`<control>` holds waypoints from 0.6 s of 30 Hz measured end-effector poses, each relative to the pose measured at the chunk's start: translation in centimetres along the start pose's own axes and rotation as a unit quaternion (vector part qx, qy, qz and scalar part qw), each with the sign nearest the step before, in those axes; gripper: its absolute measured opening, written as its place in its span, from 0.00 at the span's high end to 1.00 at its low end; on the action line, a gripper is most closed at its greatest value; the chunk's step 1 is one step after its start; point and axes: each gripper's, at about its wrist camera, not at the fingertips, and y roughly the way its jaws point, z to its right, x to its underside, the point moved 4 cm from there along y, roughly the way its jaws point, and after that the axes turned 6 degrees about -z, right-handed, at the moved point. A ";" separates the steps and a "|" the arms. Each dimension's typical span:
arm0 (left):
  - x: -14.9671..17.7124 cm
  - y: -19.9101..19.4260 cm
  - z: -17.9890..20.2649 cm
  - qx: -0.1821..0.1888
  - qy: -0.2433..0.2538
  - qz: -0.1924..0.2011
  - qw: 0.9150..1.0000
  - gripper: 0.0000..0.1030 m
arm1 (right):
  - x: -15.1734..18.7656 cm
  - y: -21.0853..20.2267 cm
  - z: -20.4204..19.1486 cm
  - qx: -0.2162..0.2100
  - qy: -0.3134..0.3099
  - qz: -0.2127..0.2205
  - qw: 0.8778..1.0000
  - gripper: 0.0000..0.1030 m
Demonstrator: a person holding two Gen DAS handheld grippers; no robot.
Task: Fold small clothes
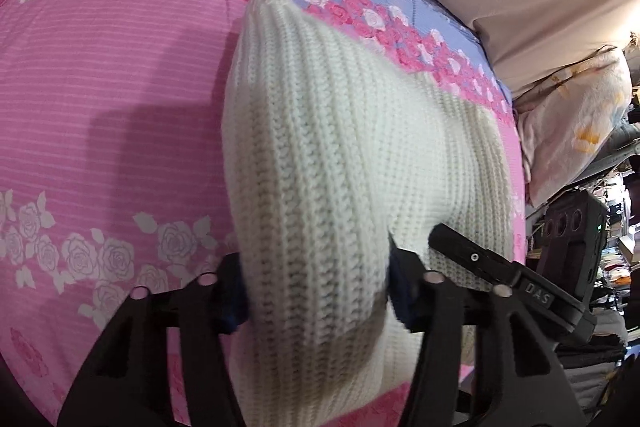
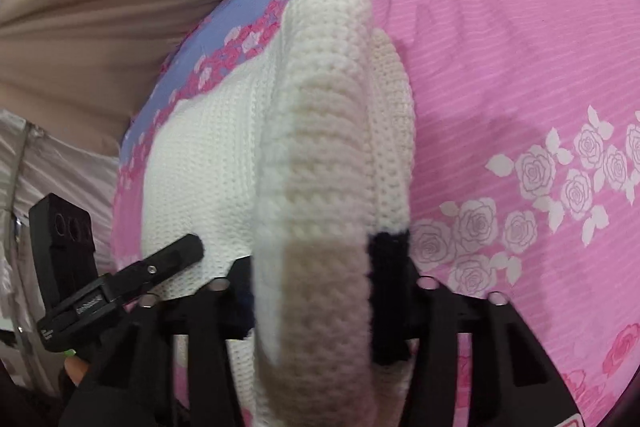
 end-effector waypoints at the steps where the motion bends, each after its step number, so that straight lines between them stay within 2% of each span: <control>1: -0.3 -0.6 0.5 0.008 0.002 0.000 1.000 0.56 | 0.0 -0.5 -0.4 -0.002 0.004 0.007 1.000 0.64; 6: -0.3 -6.0 5.1 0.039 0.054 0.022 0.998 0.58 | 0.6 -5.8 -3.6 -0.027 -0.002 0.059 0.998 0.67; 10: -0.3 -12.2 9.8 0.073 0.113 0.057 0.989 0.58 | 1.3 -12.2 -6.8 -0.038 -0.031 0.117 0.992 0.67; 13: -0.3 -18.0 13.7 0.093 0.170 0.107 0.975 0.57 | 1.5 -18.7 -9.9 -0.050 -0.064 0.174 0.981 0.67; 15: -0.2 -22.4 16.0 0.098 0.206 0.151 0.962 0.57 | 1.9 -22.5 -12.0 -0.053 -0.095 0.210 0.972 0.67; 18: -0.3 -28.4 17.6 0.106 0.235 0.208 0.944 0.57 | 1.9 -28.2 -16.7 -0.062 -0.155 0.270 0.948 0.67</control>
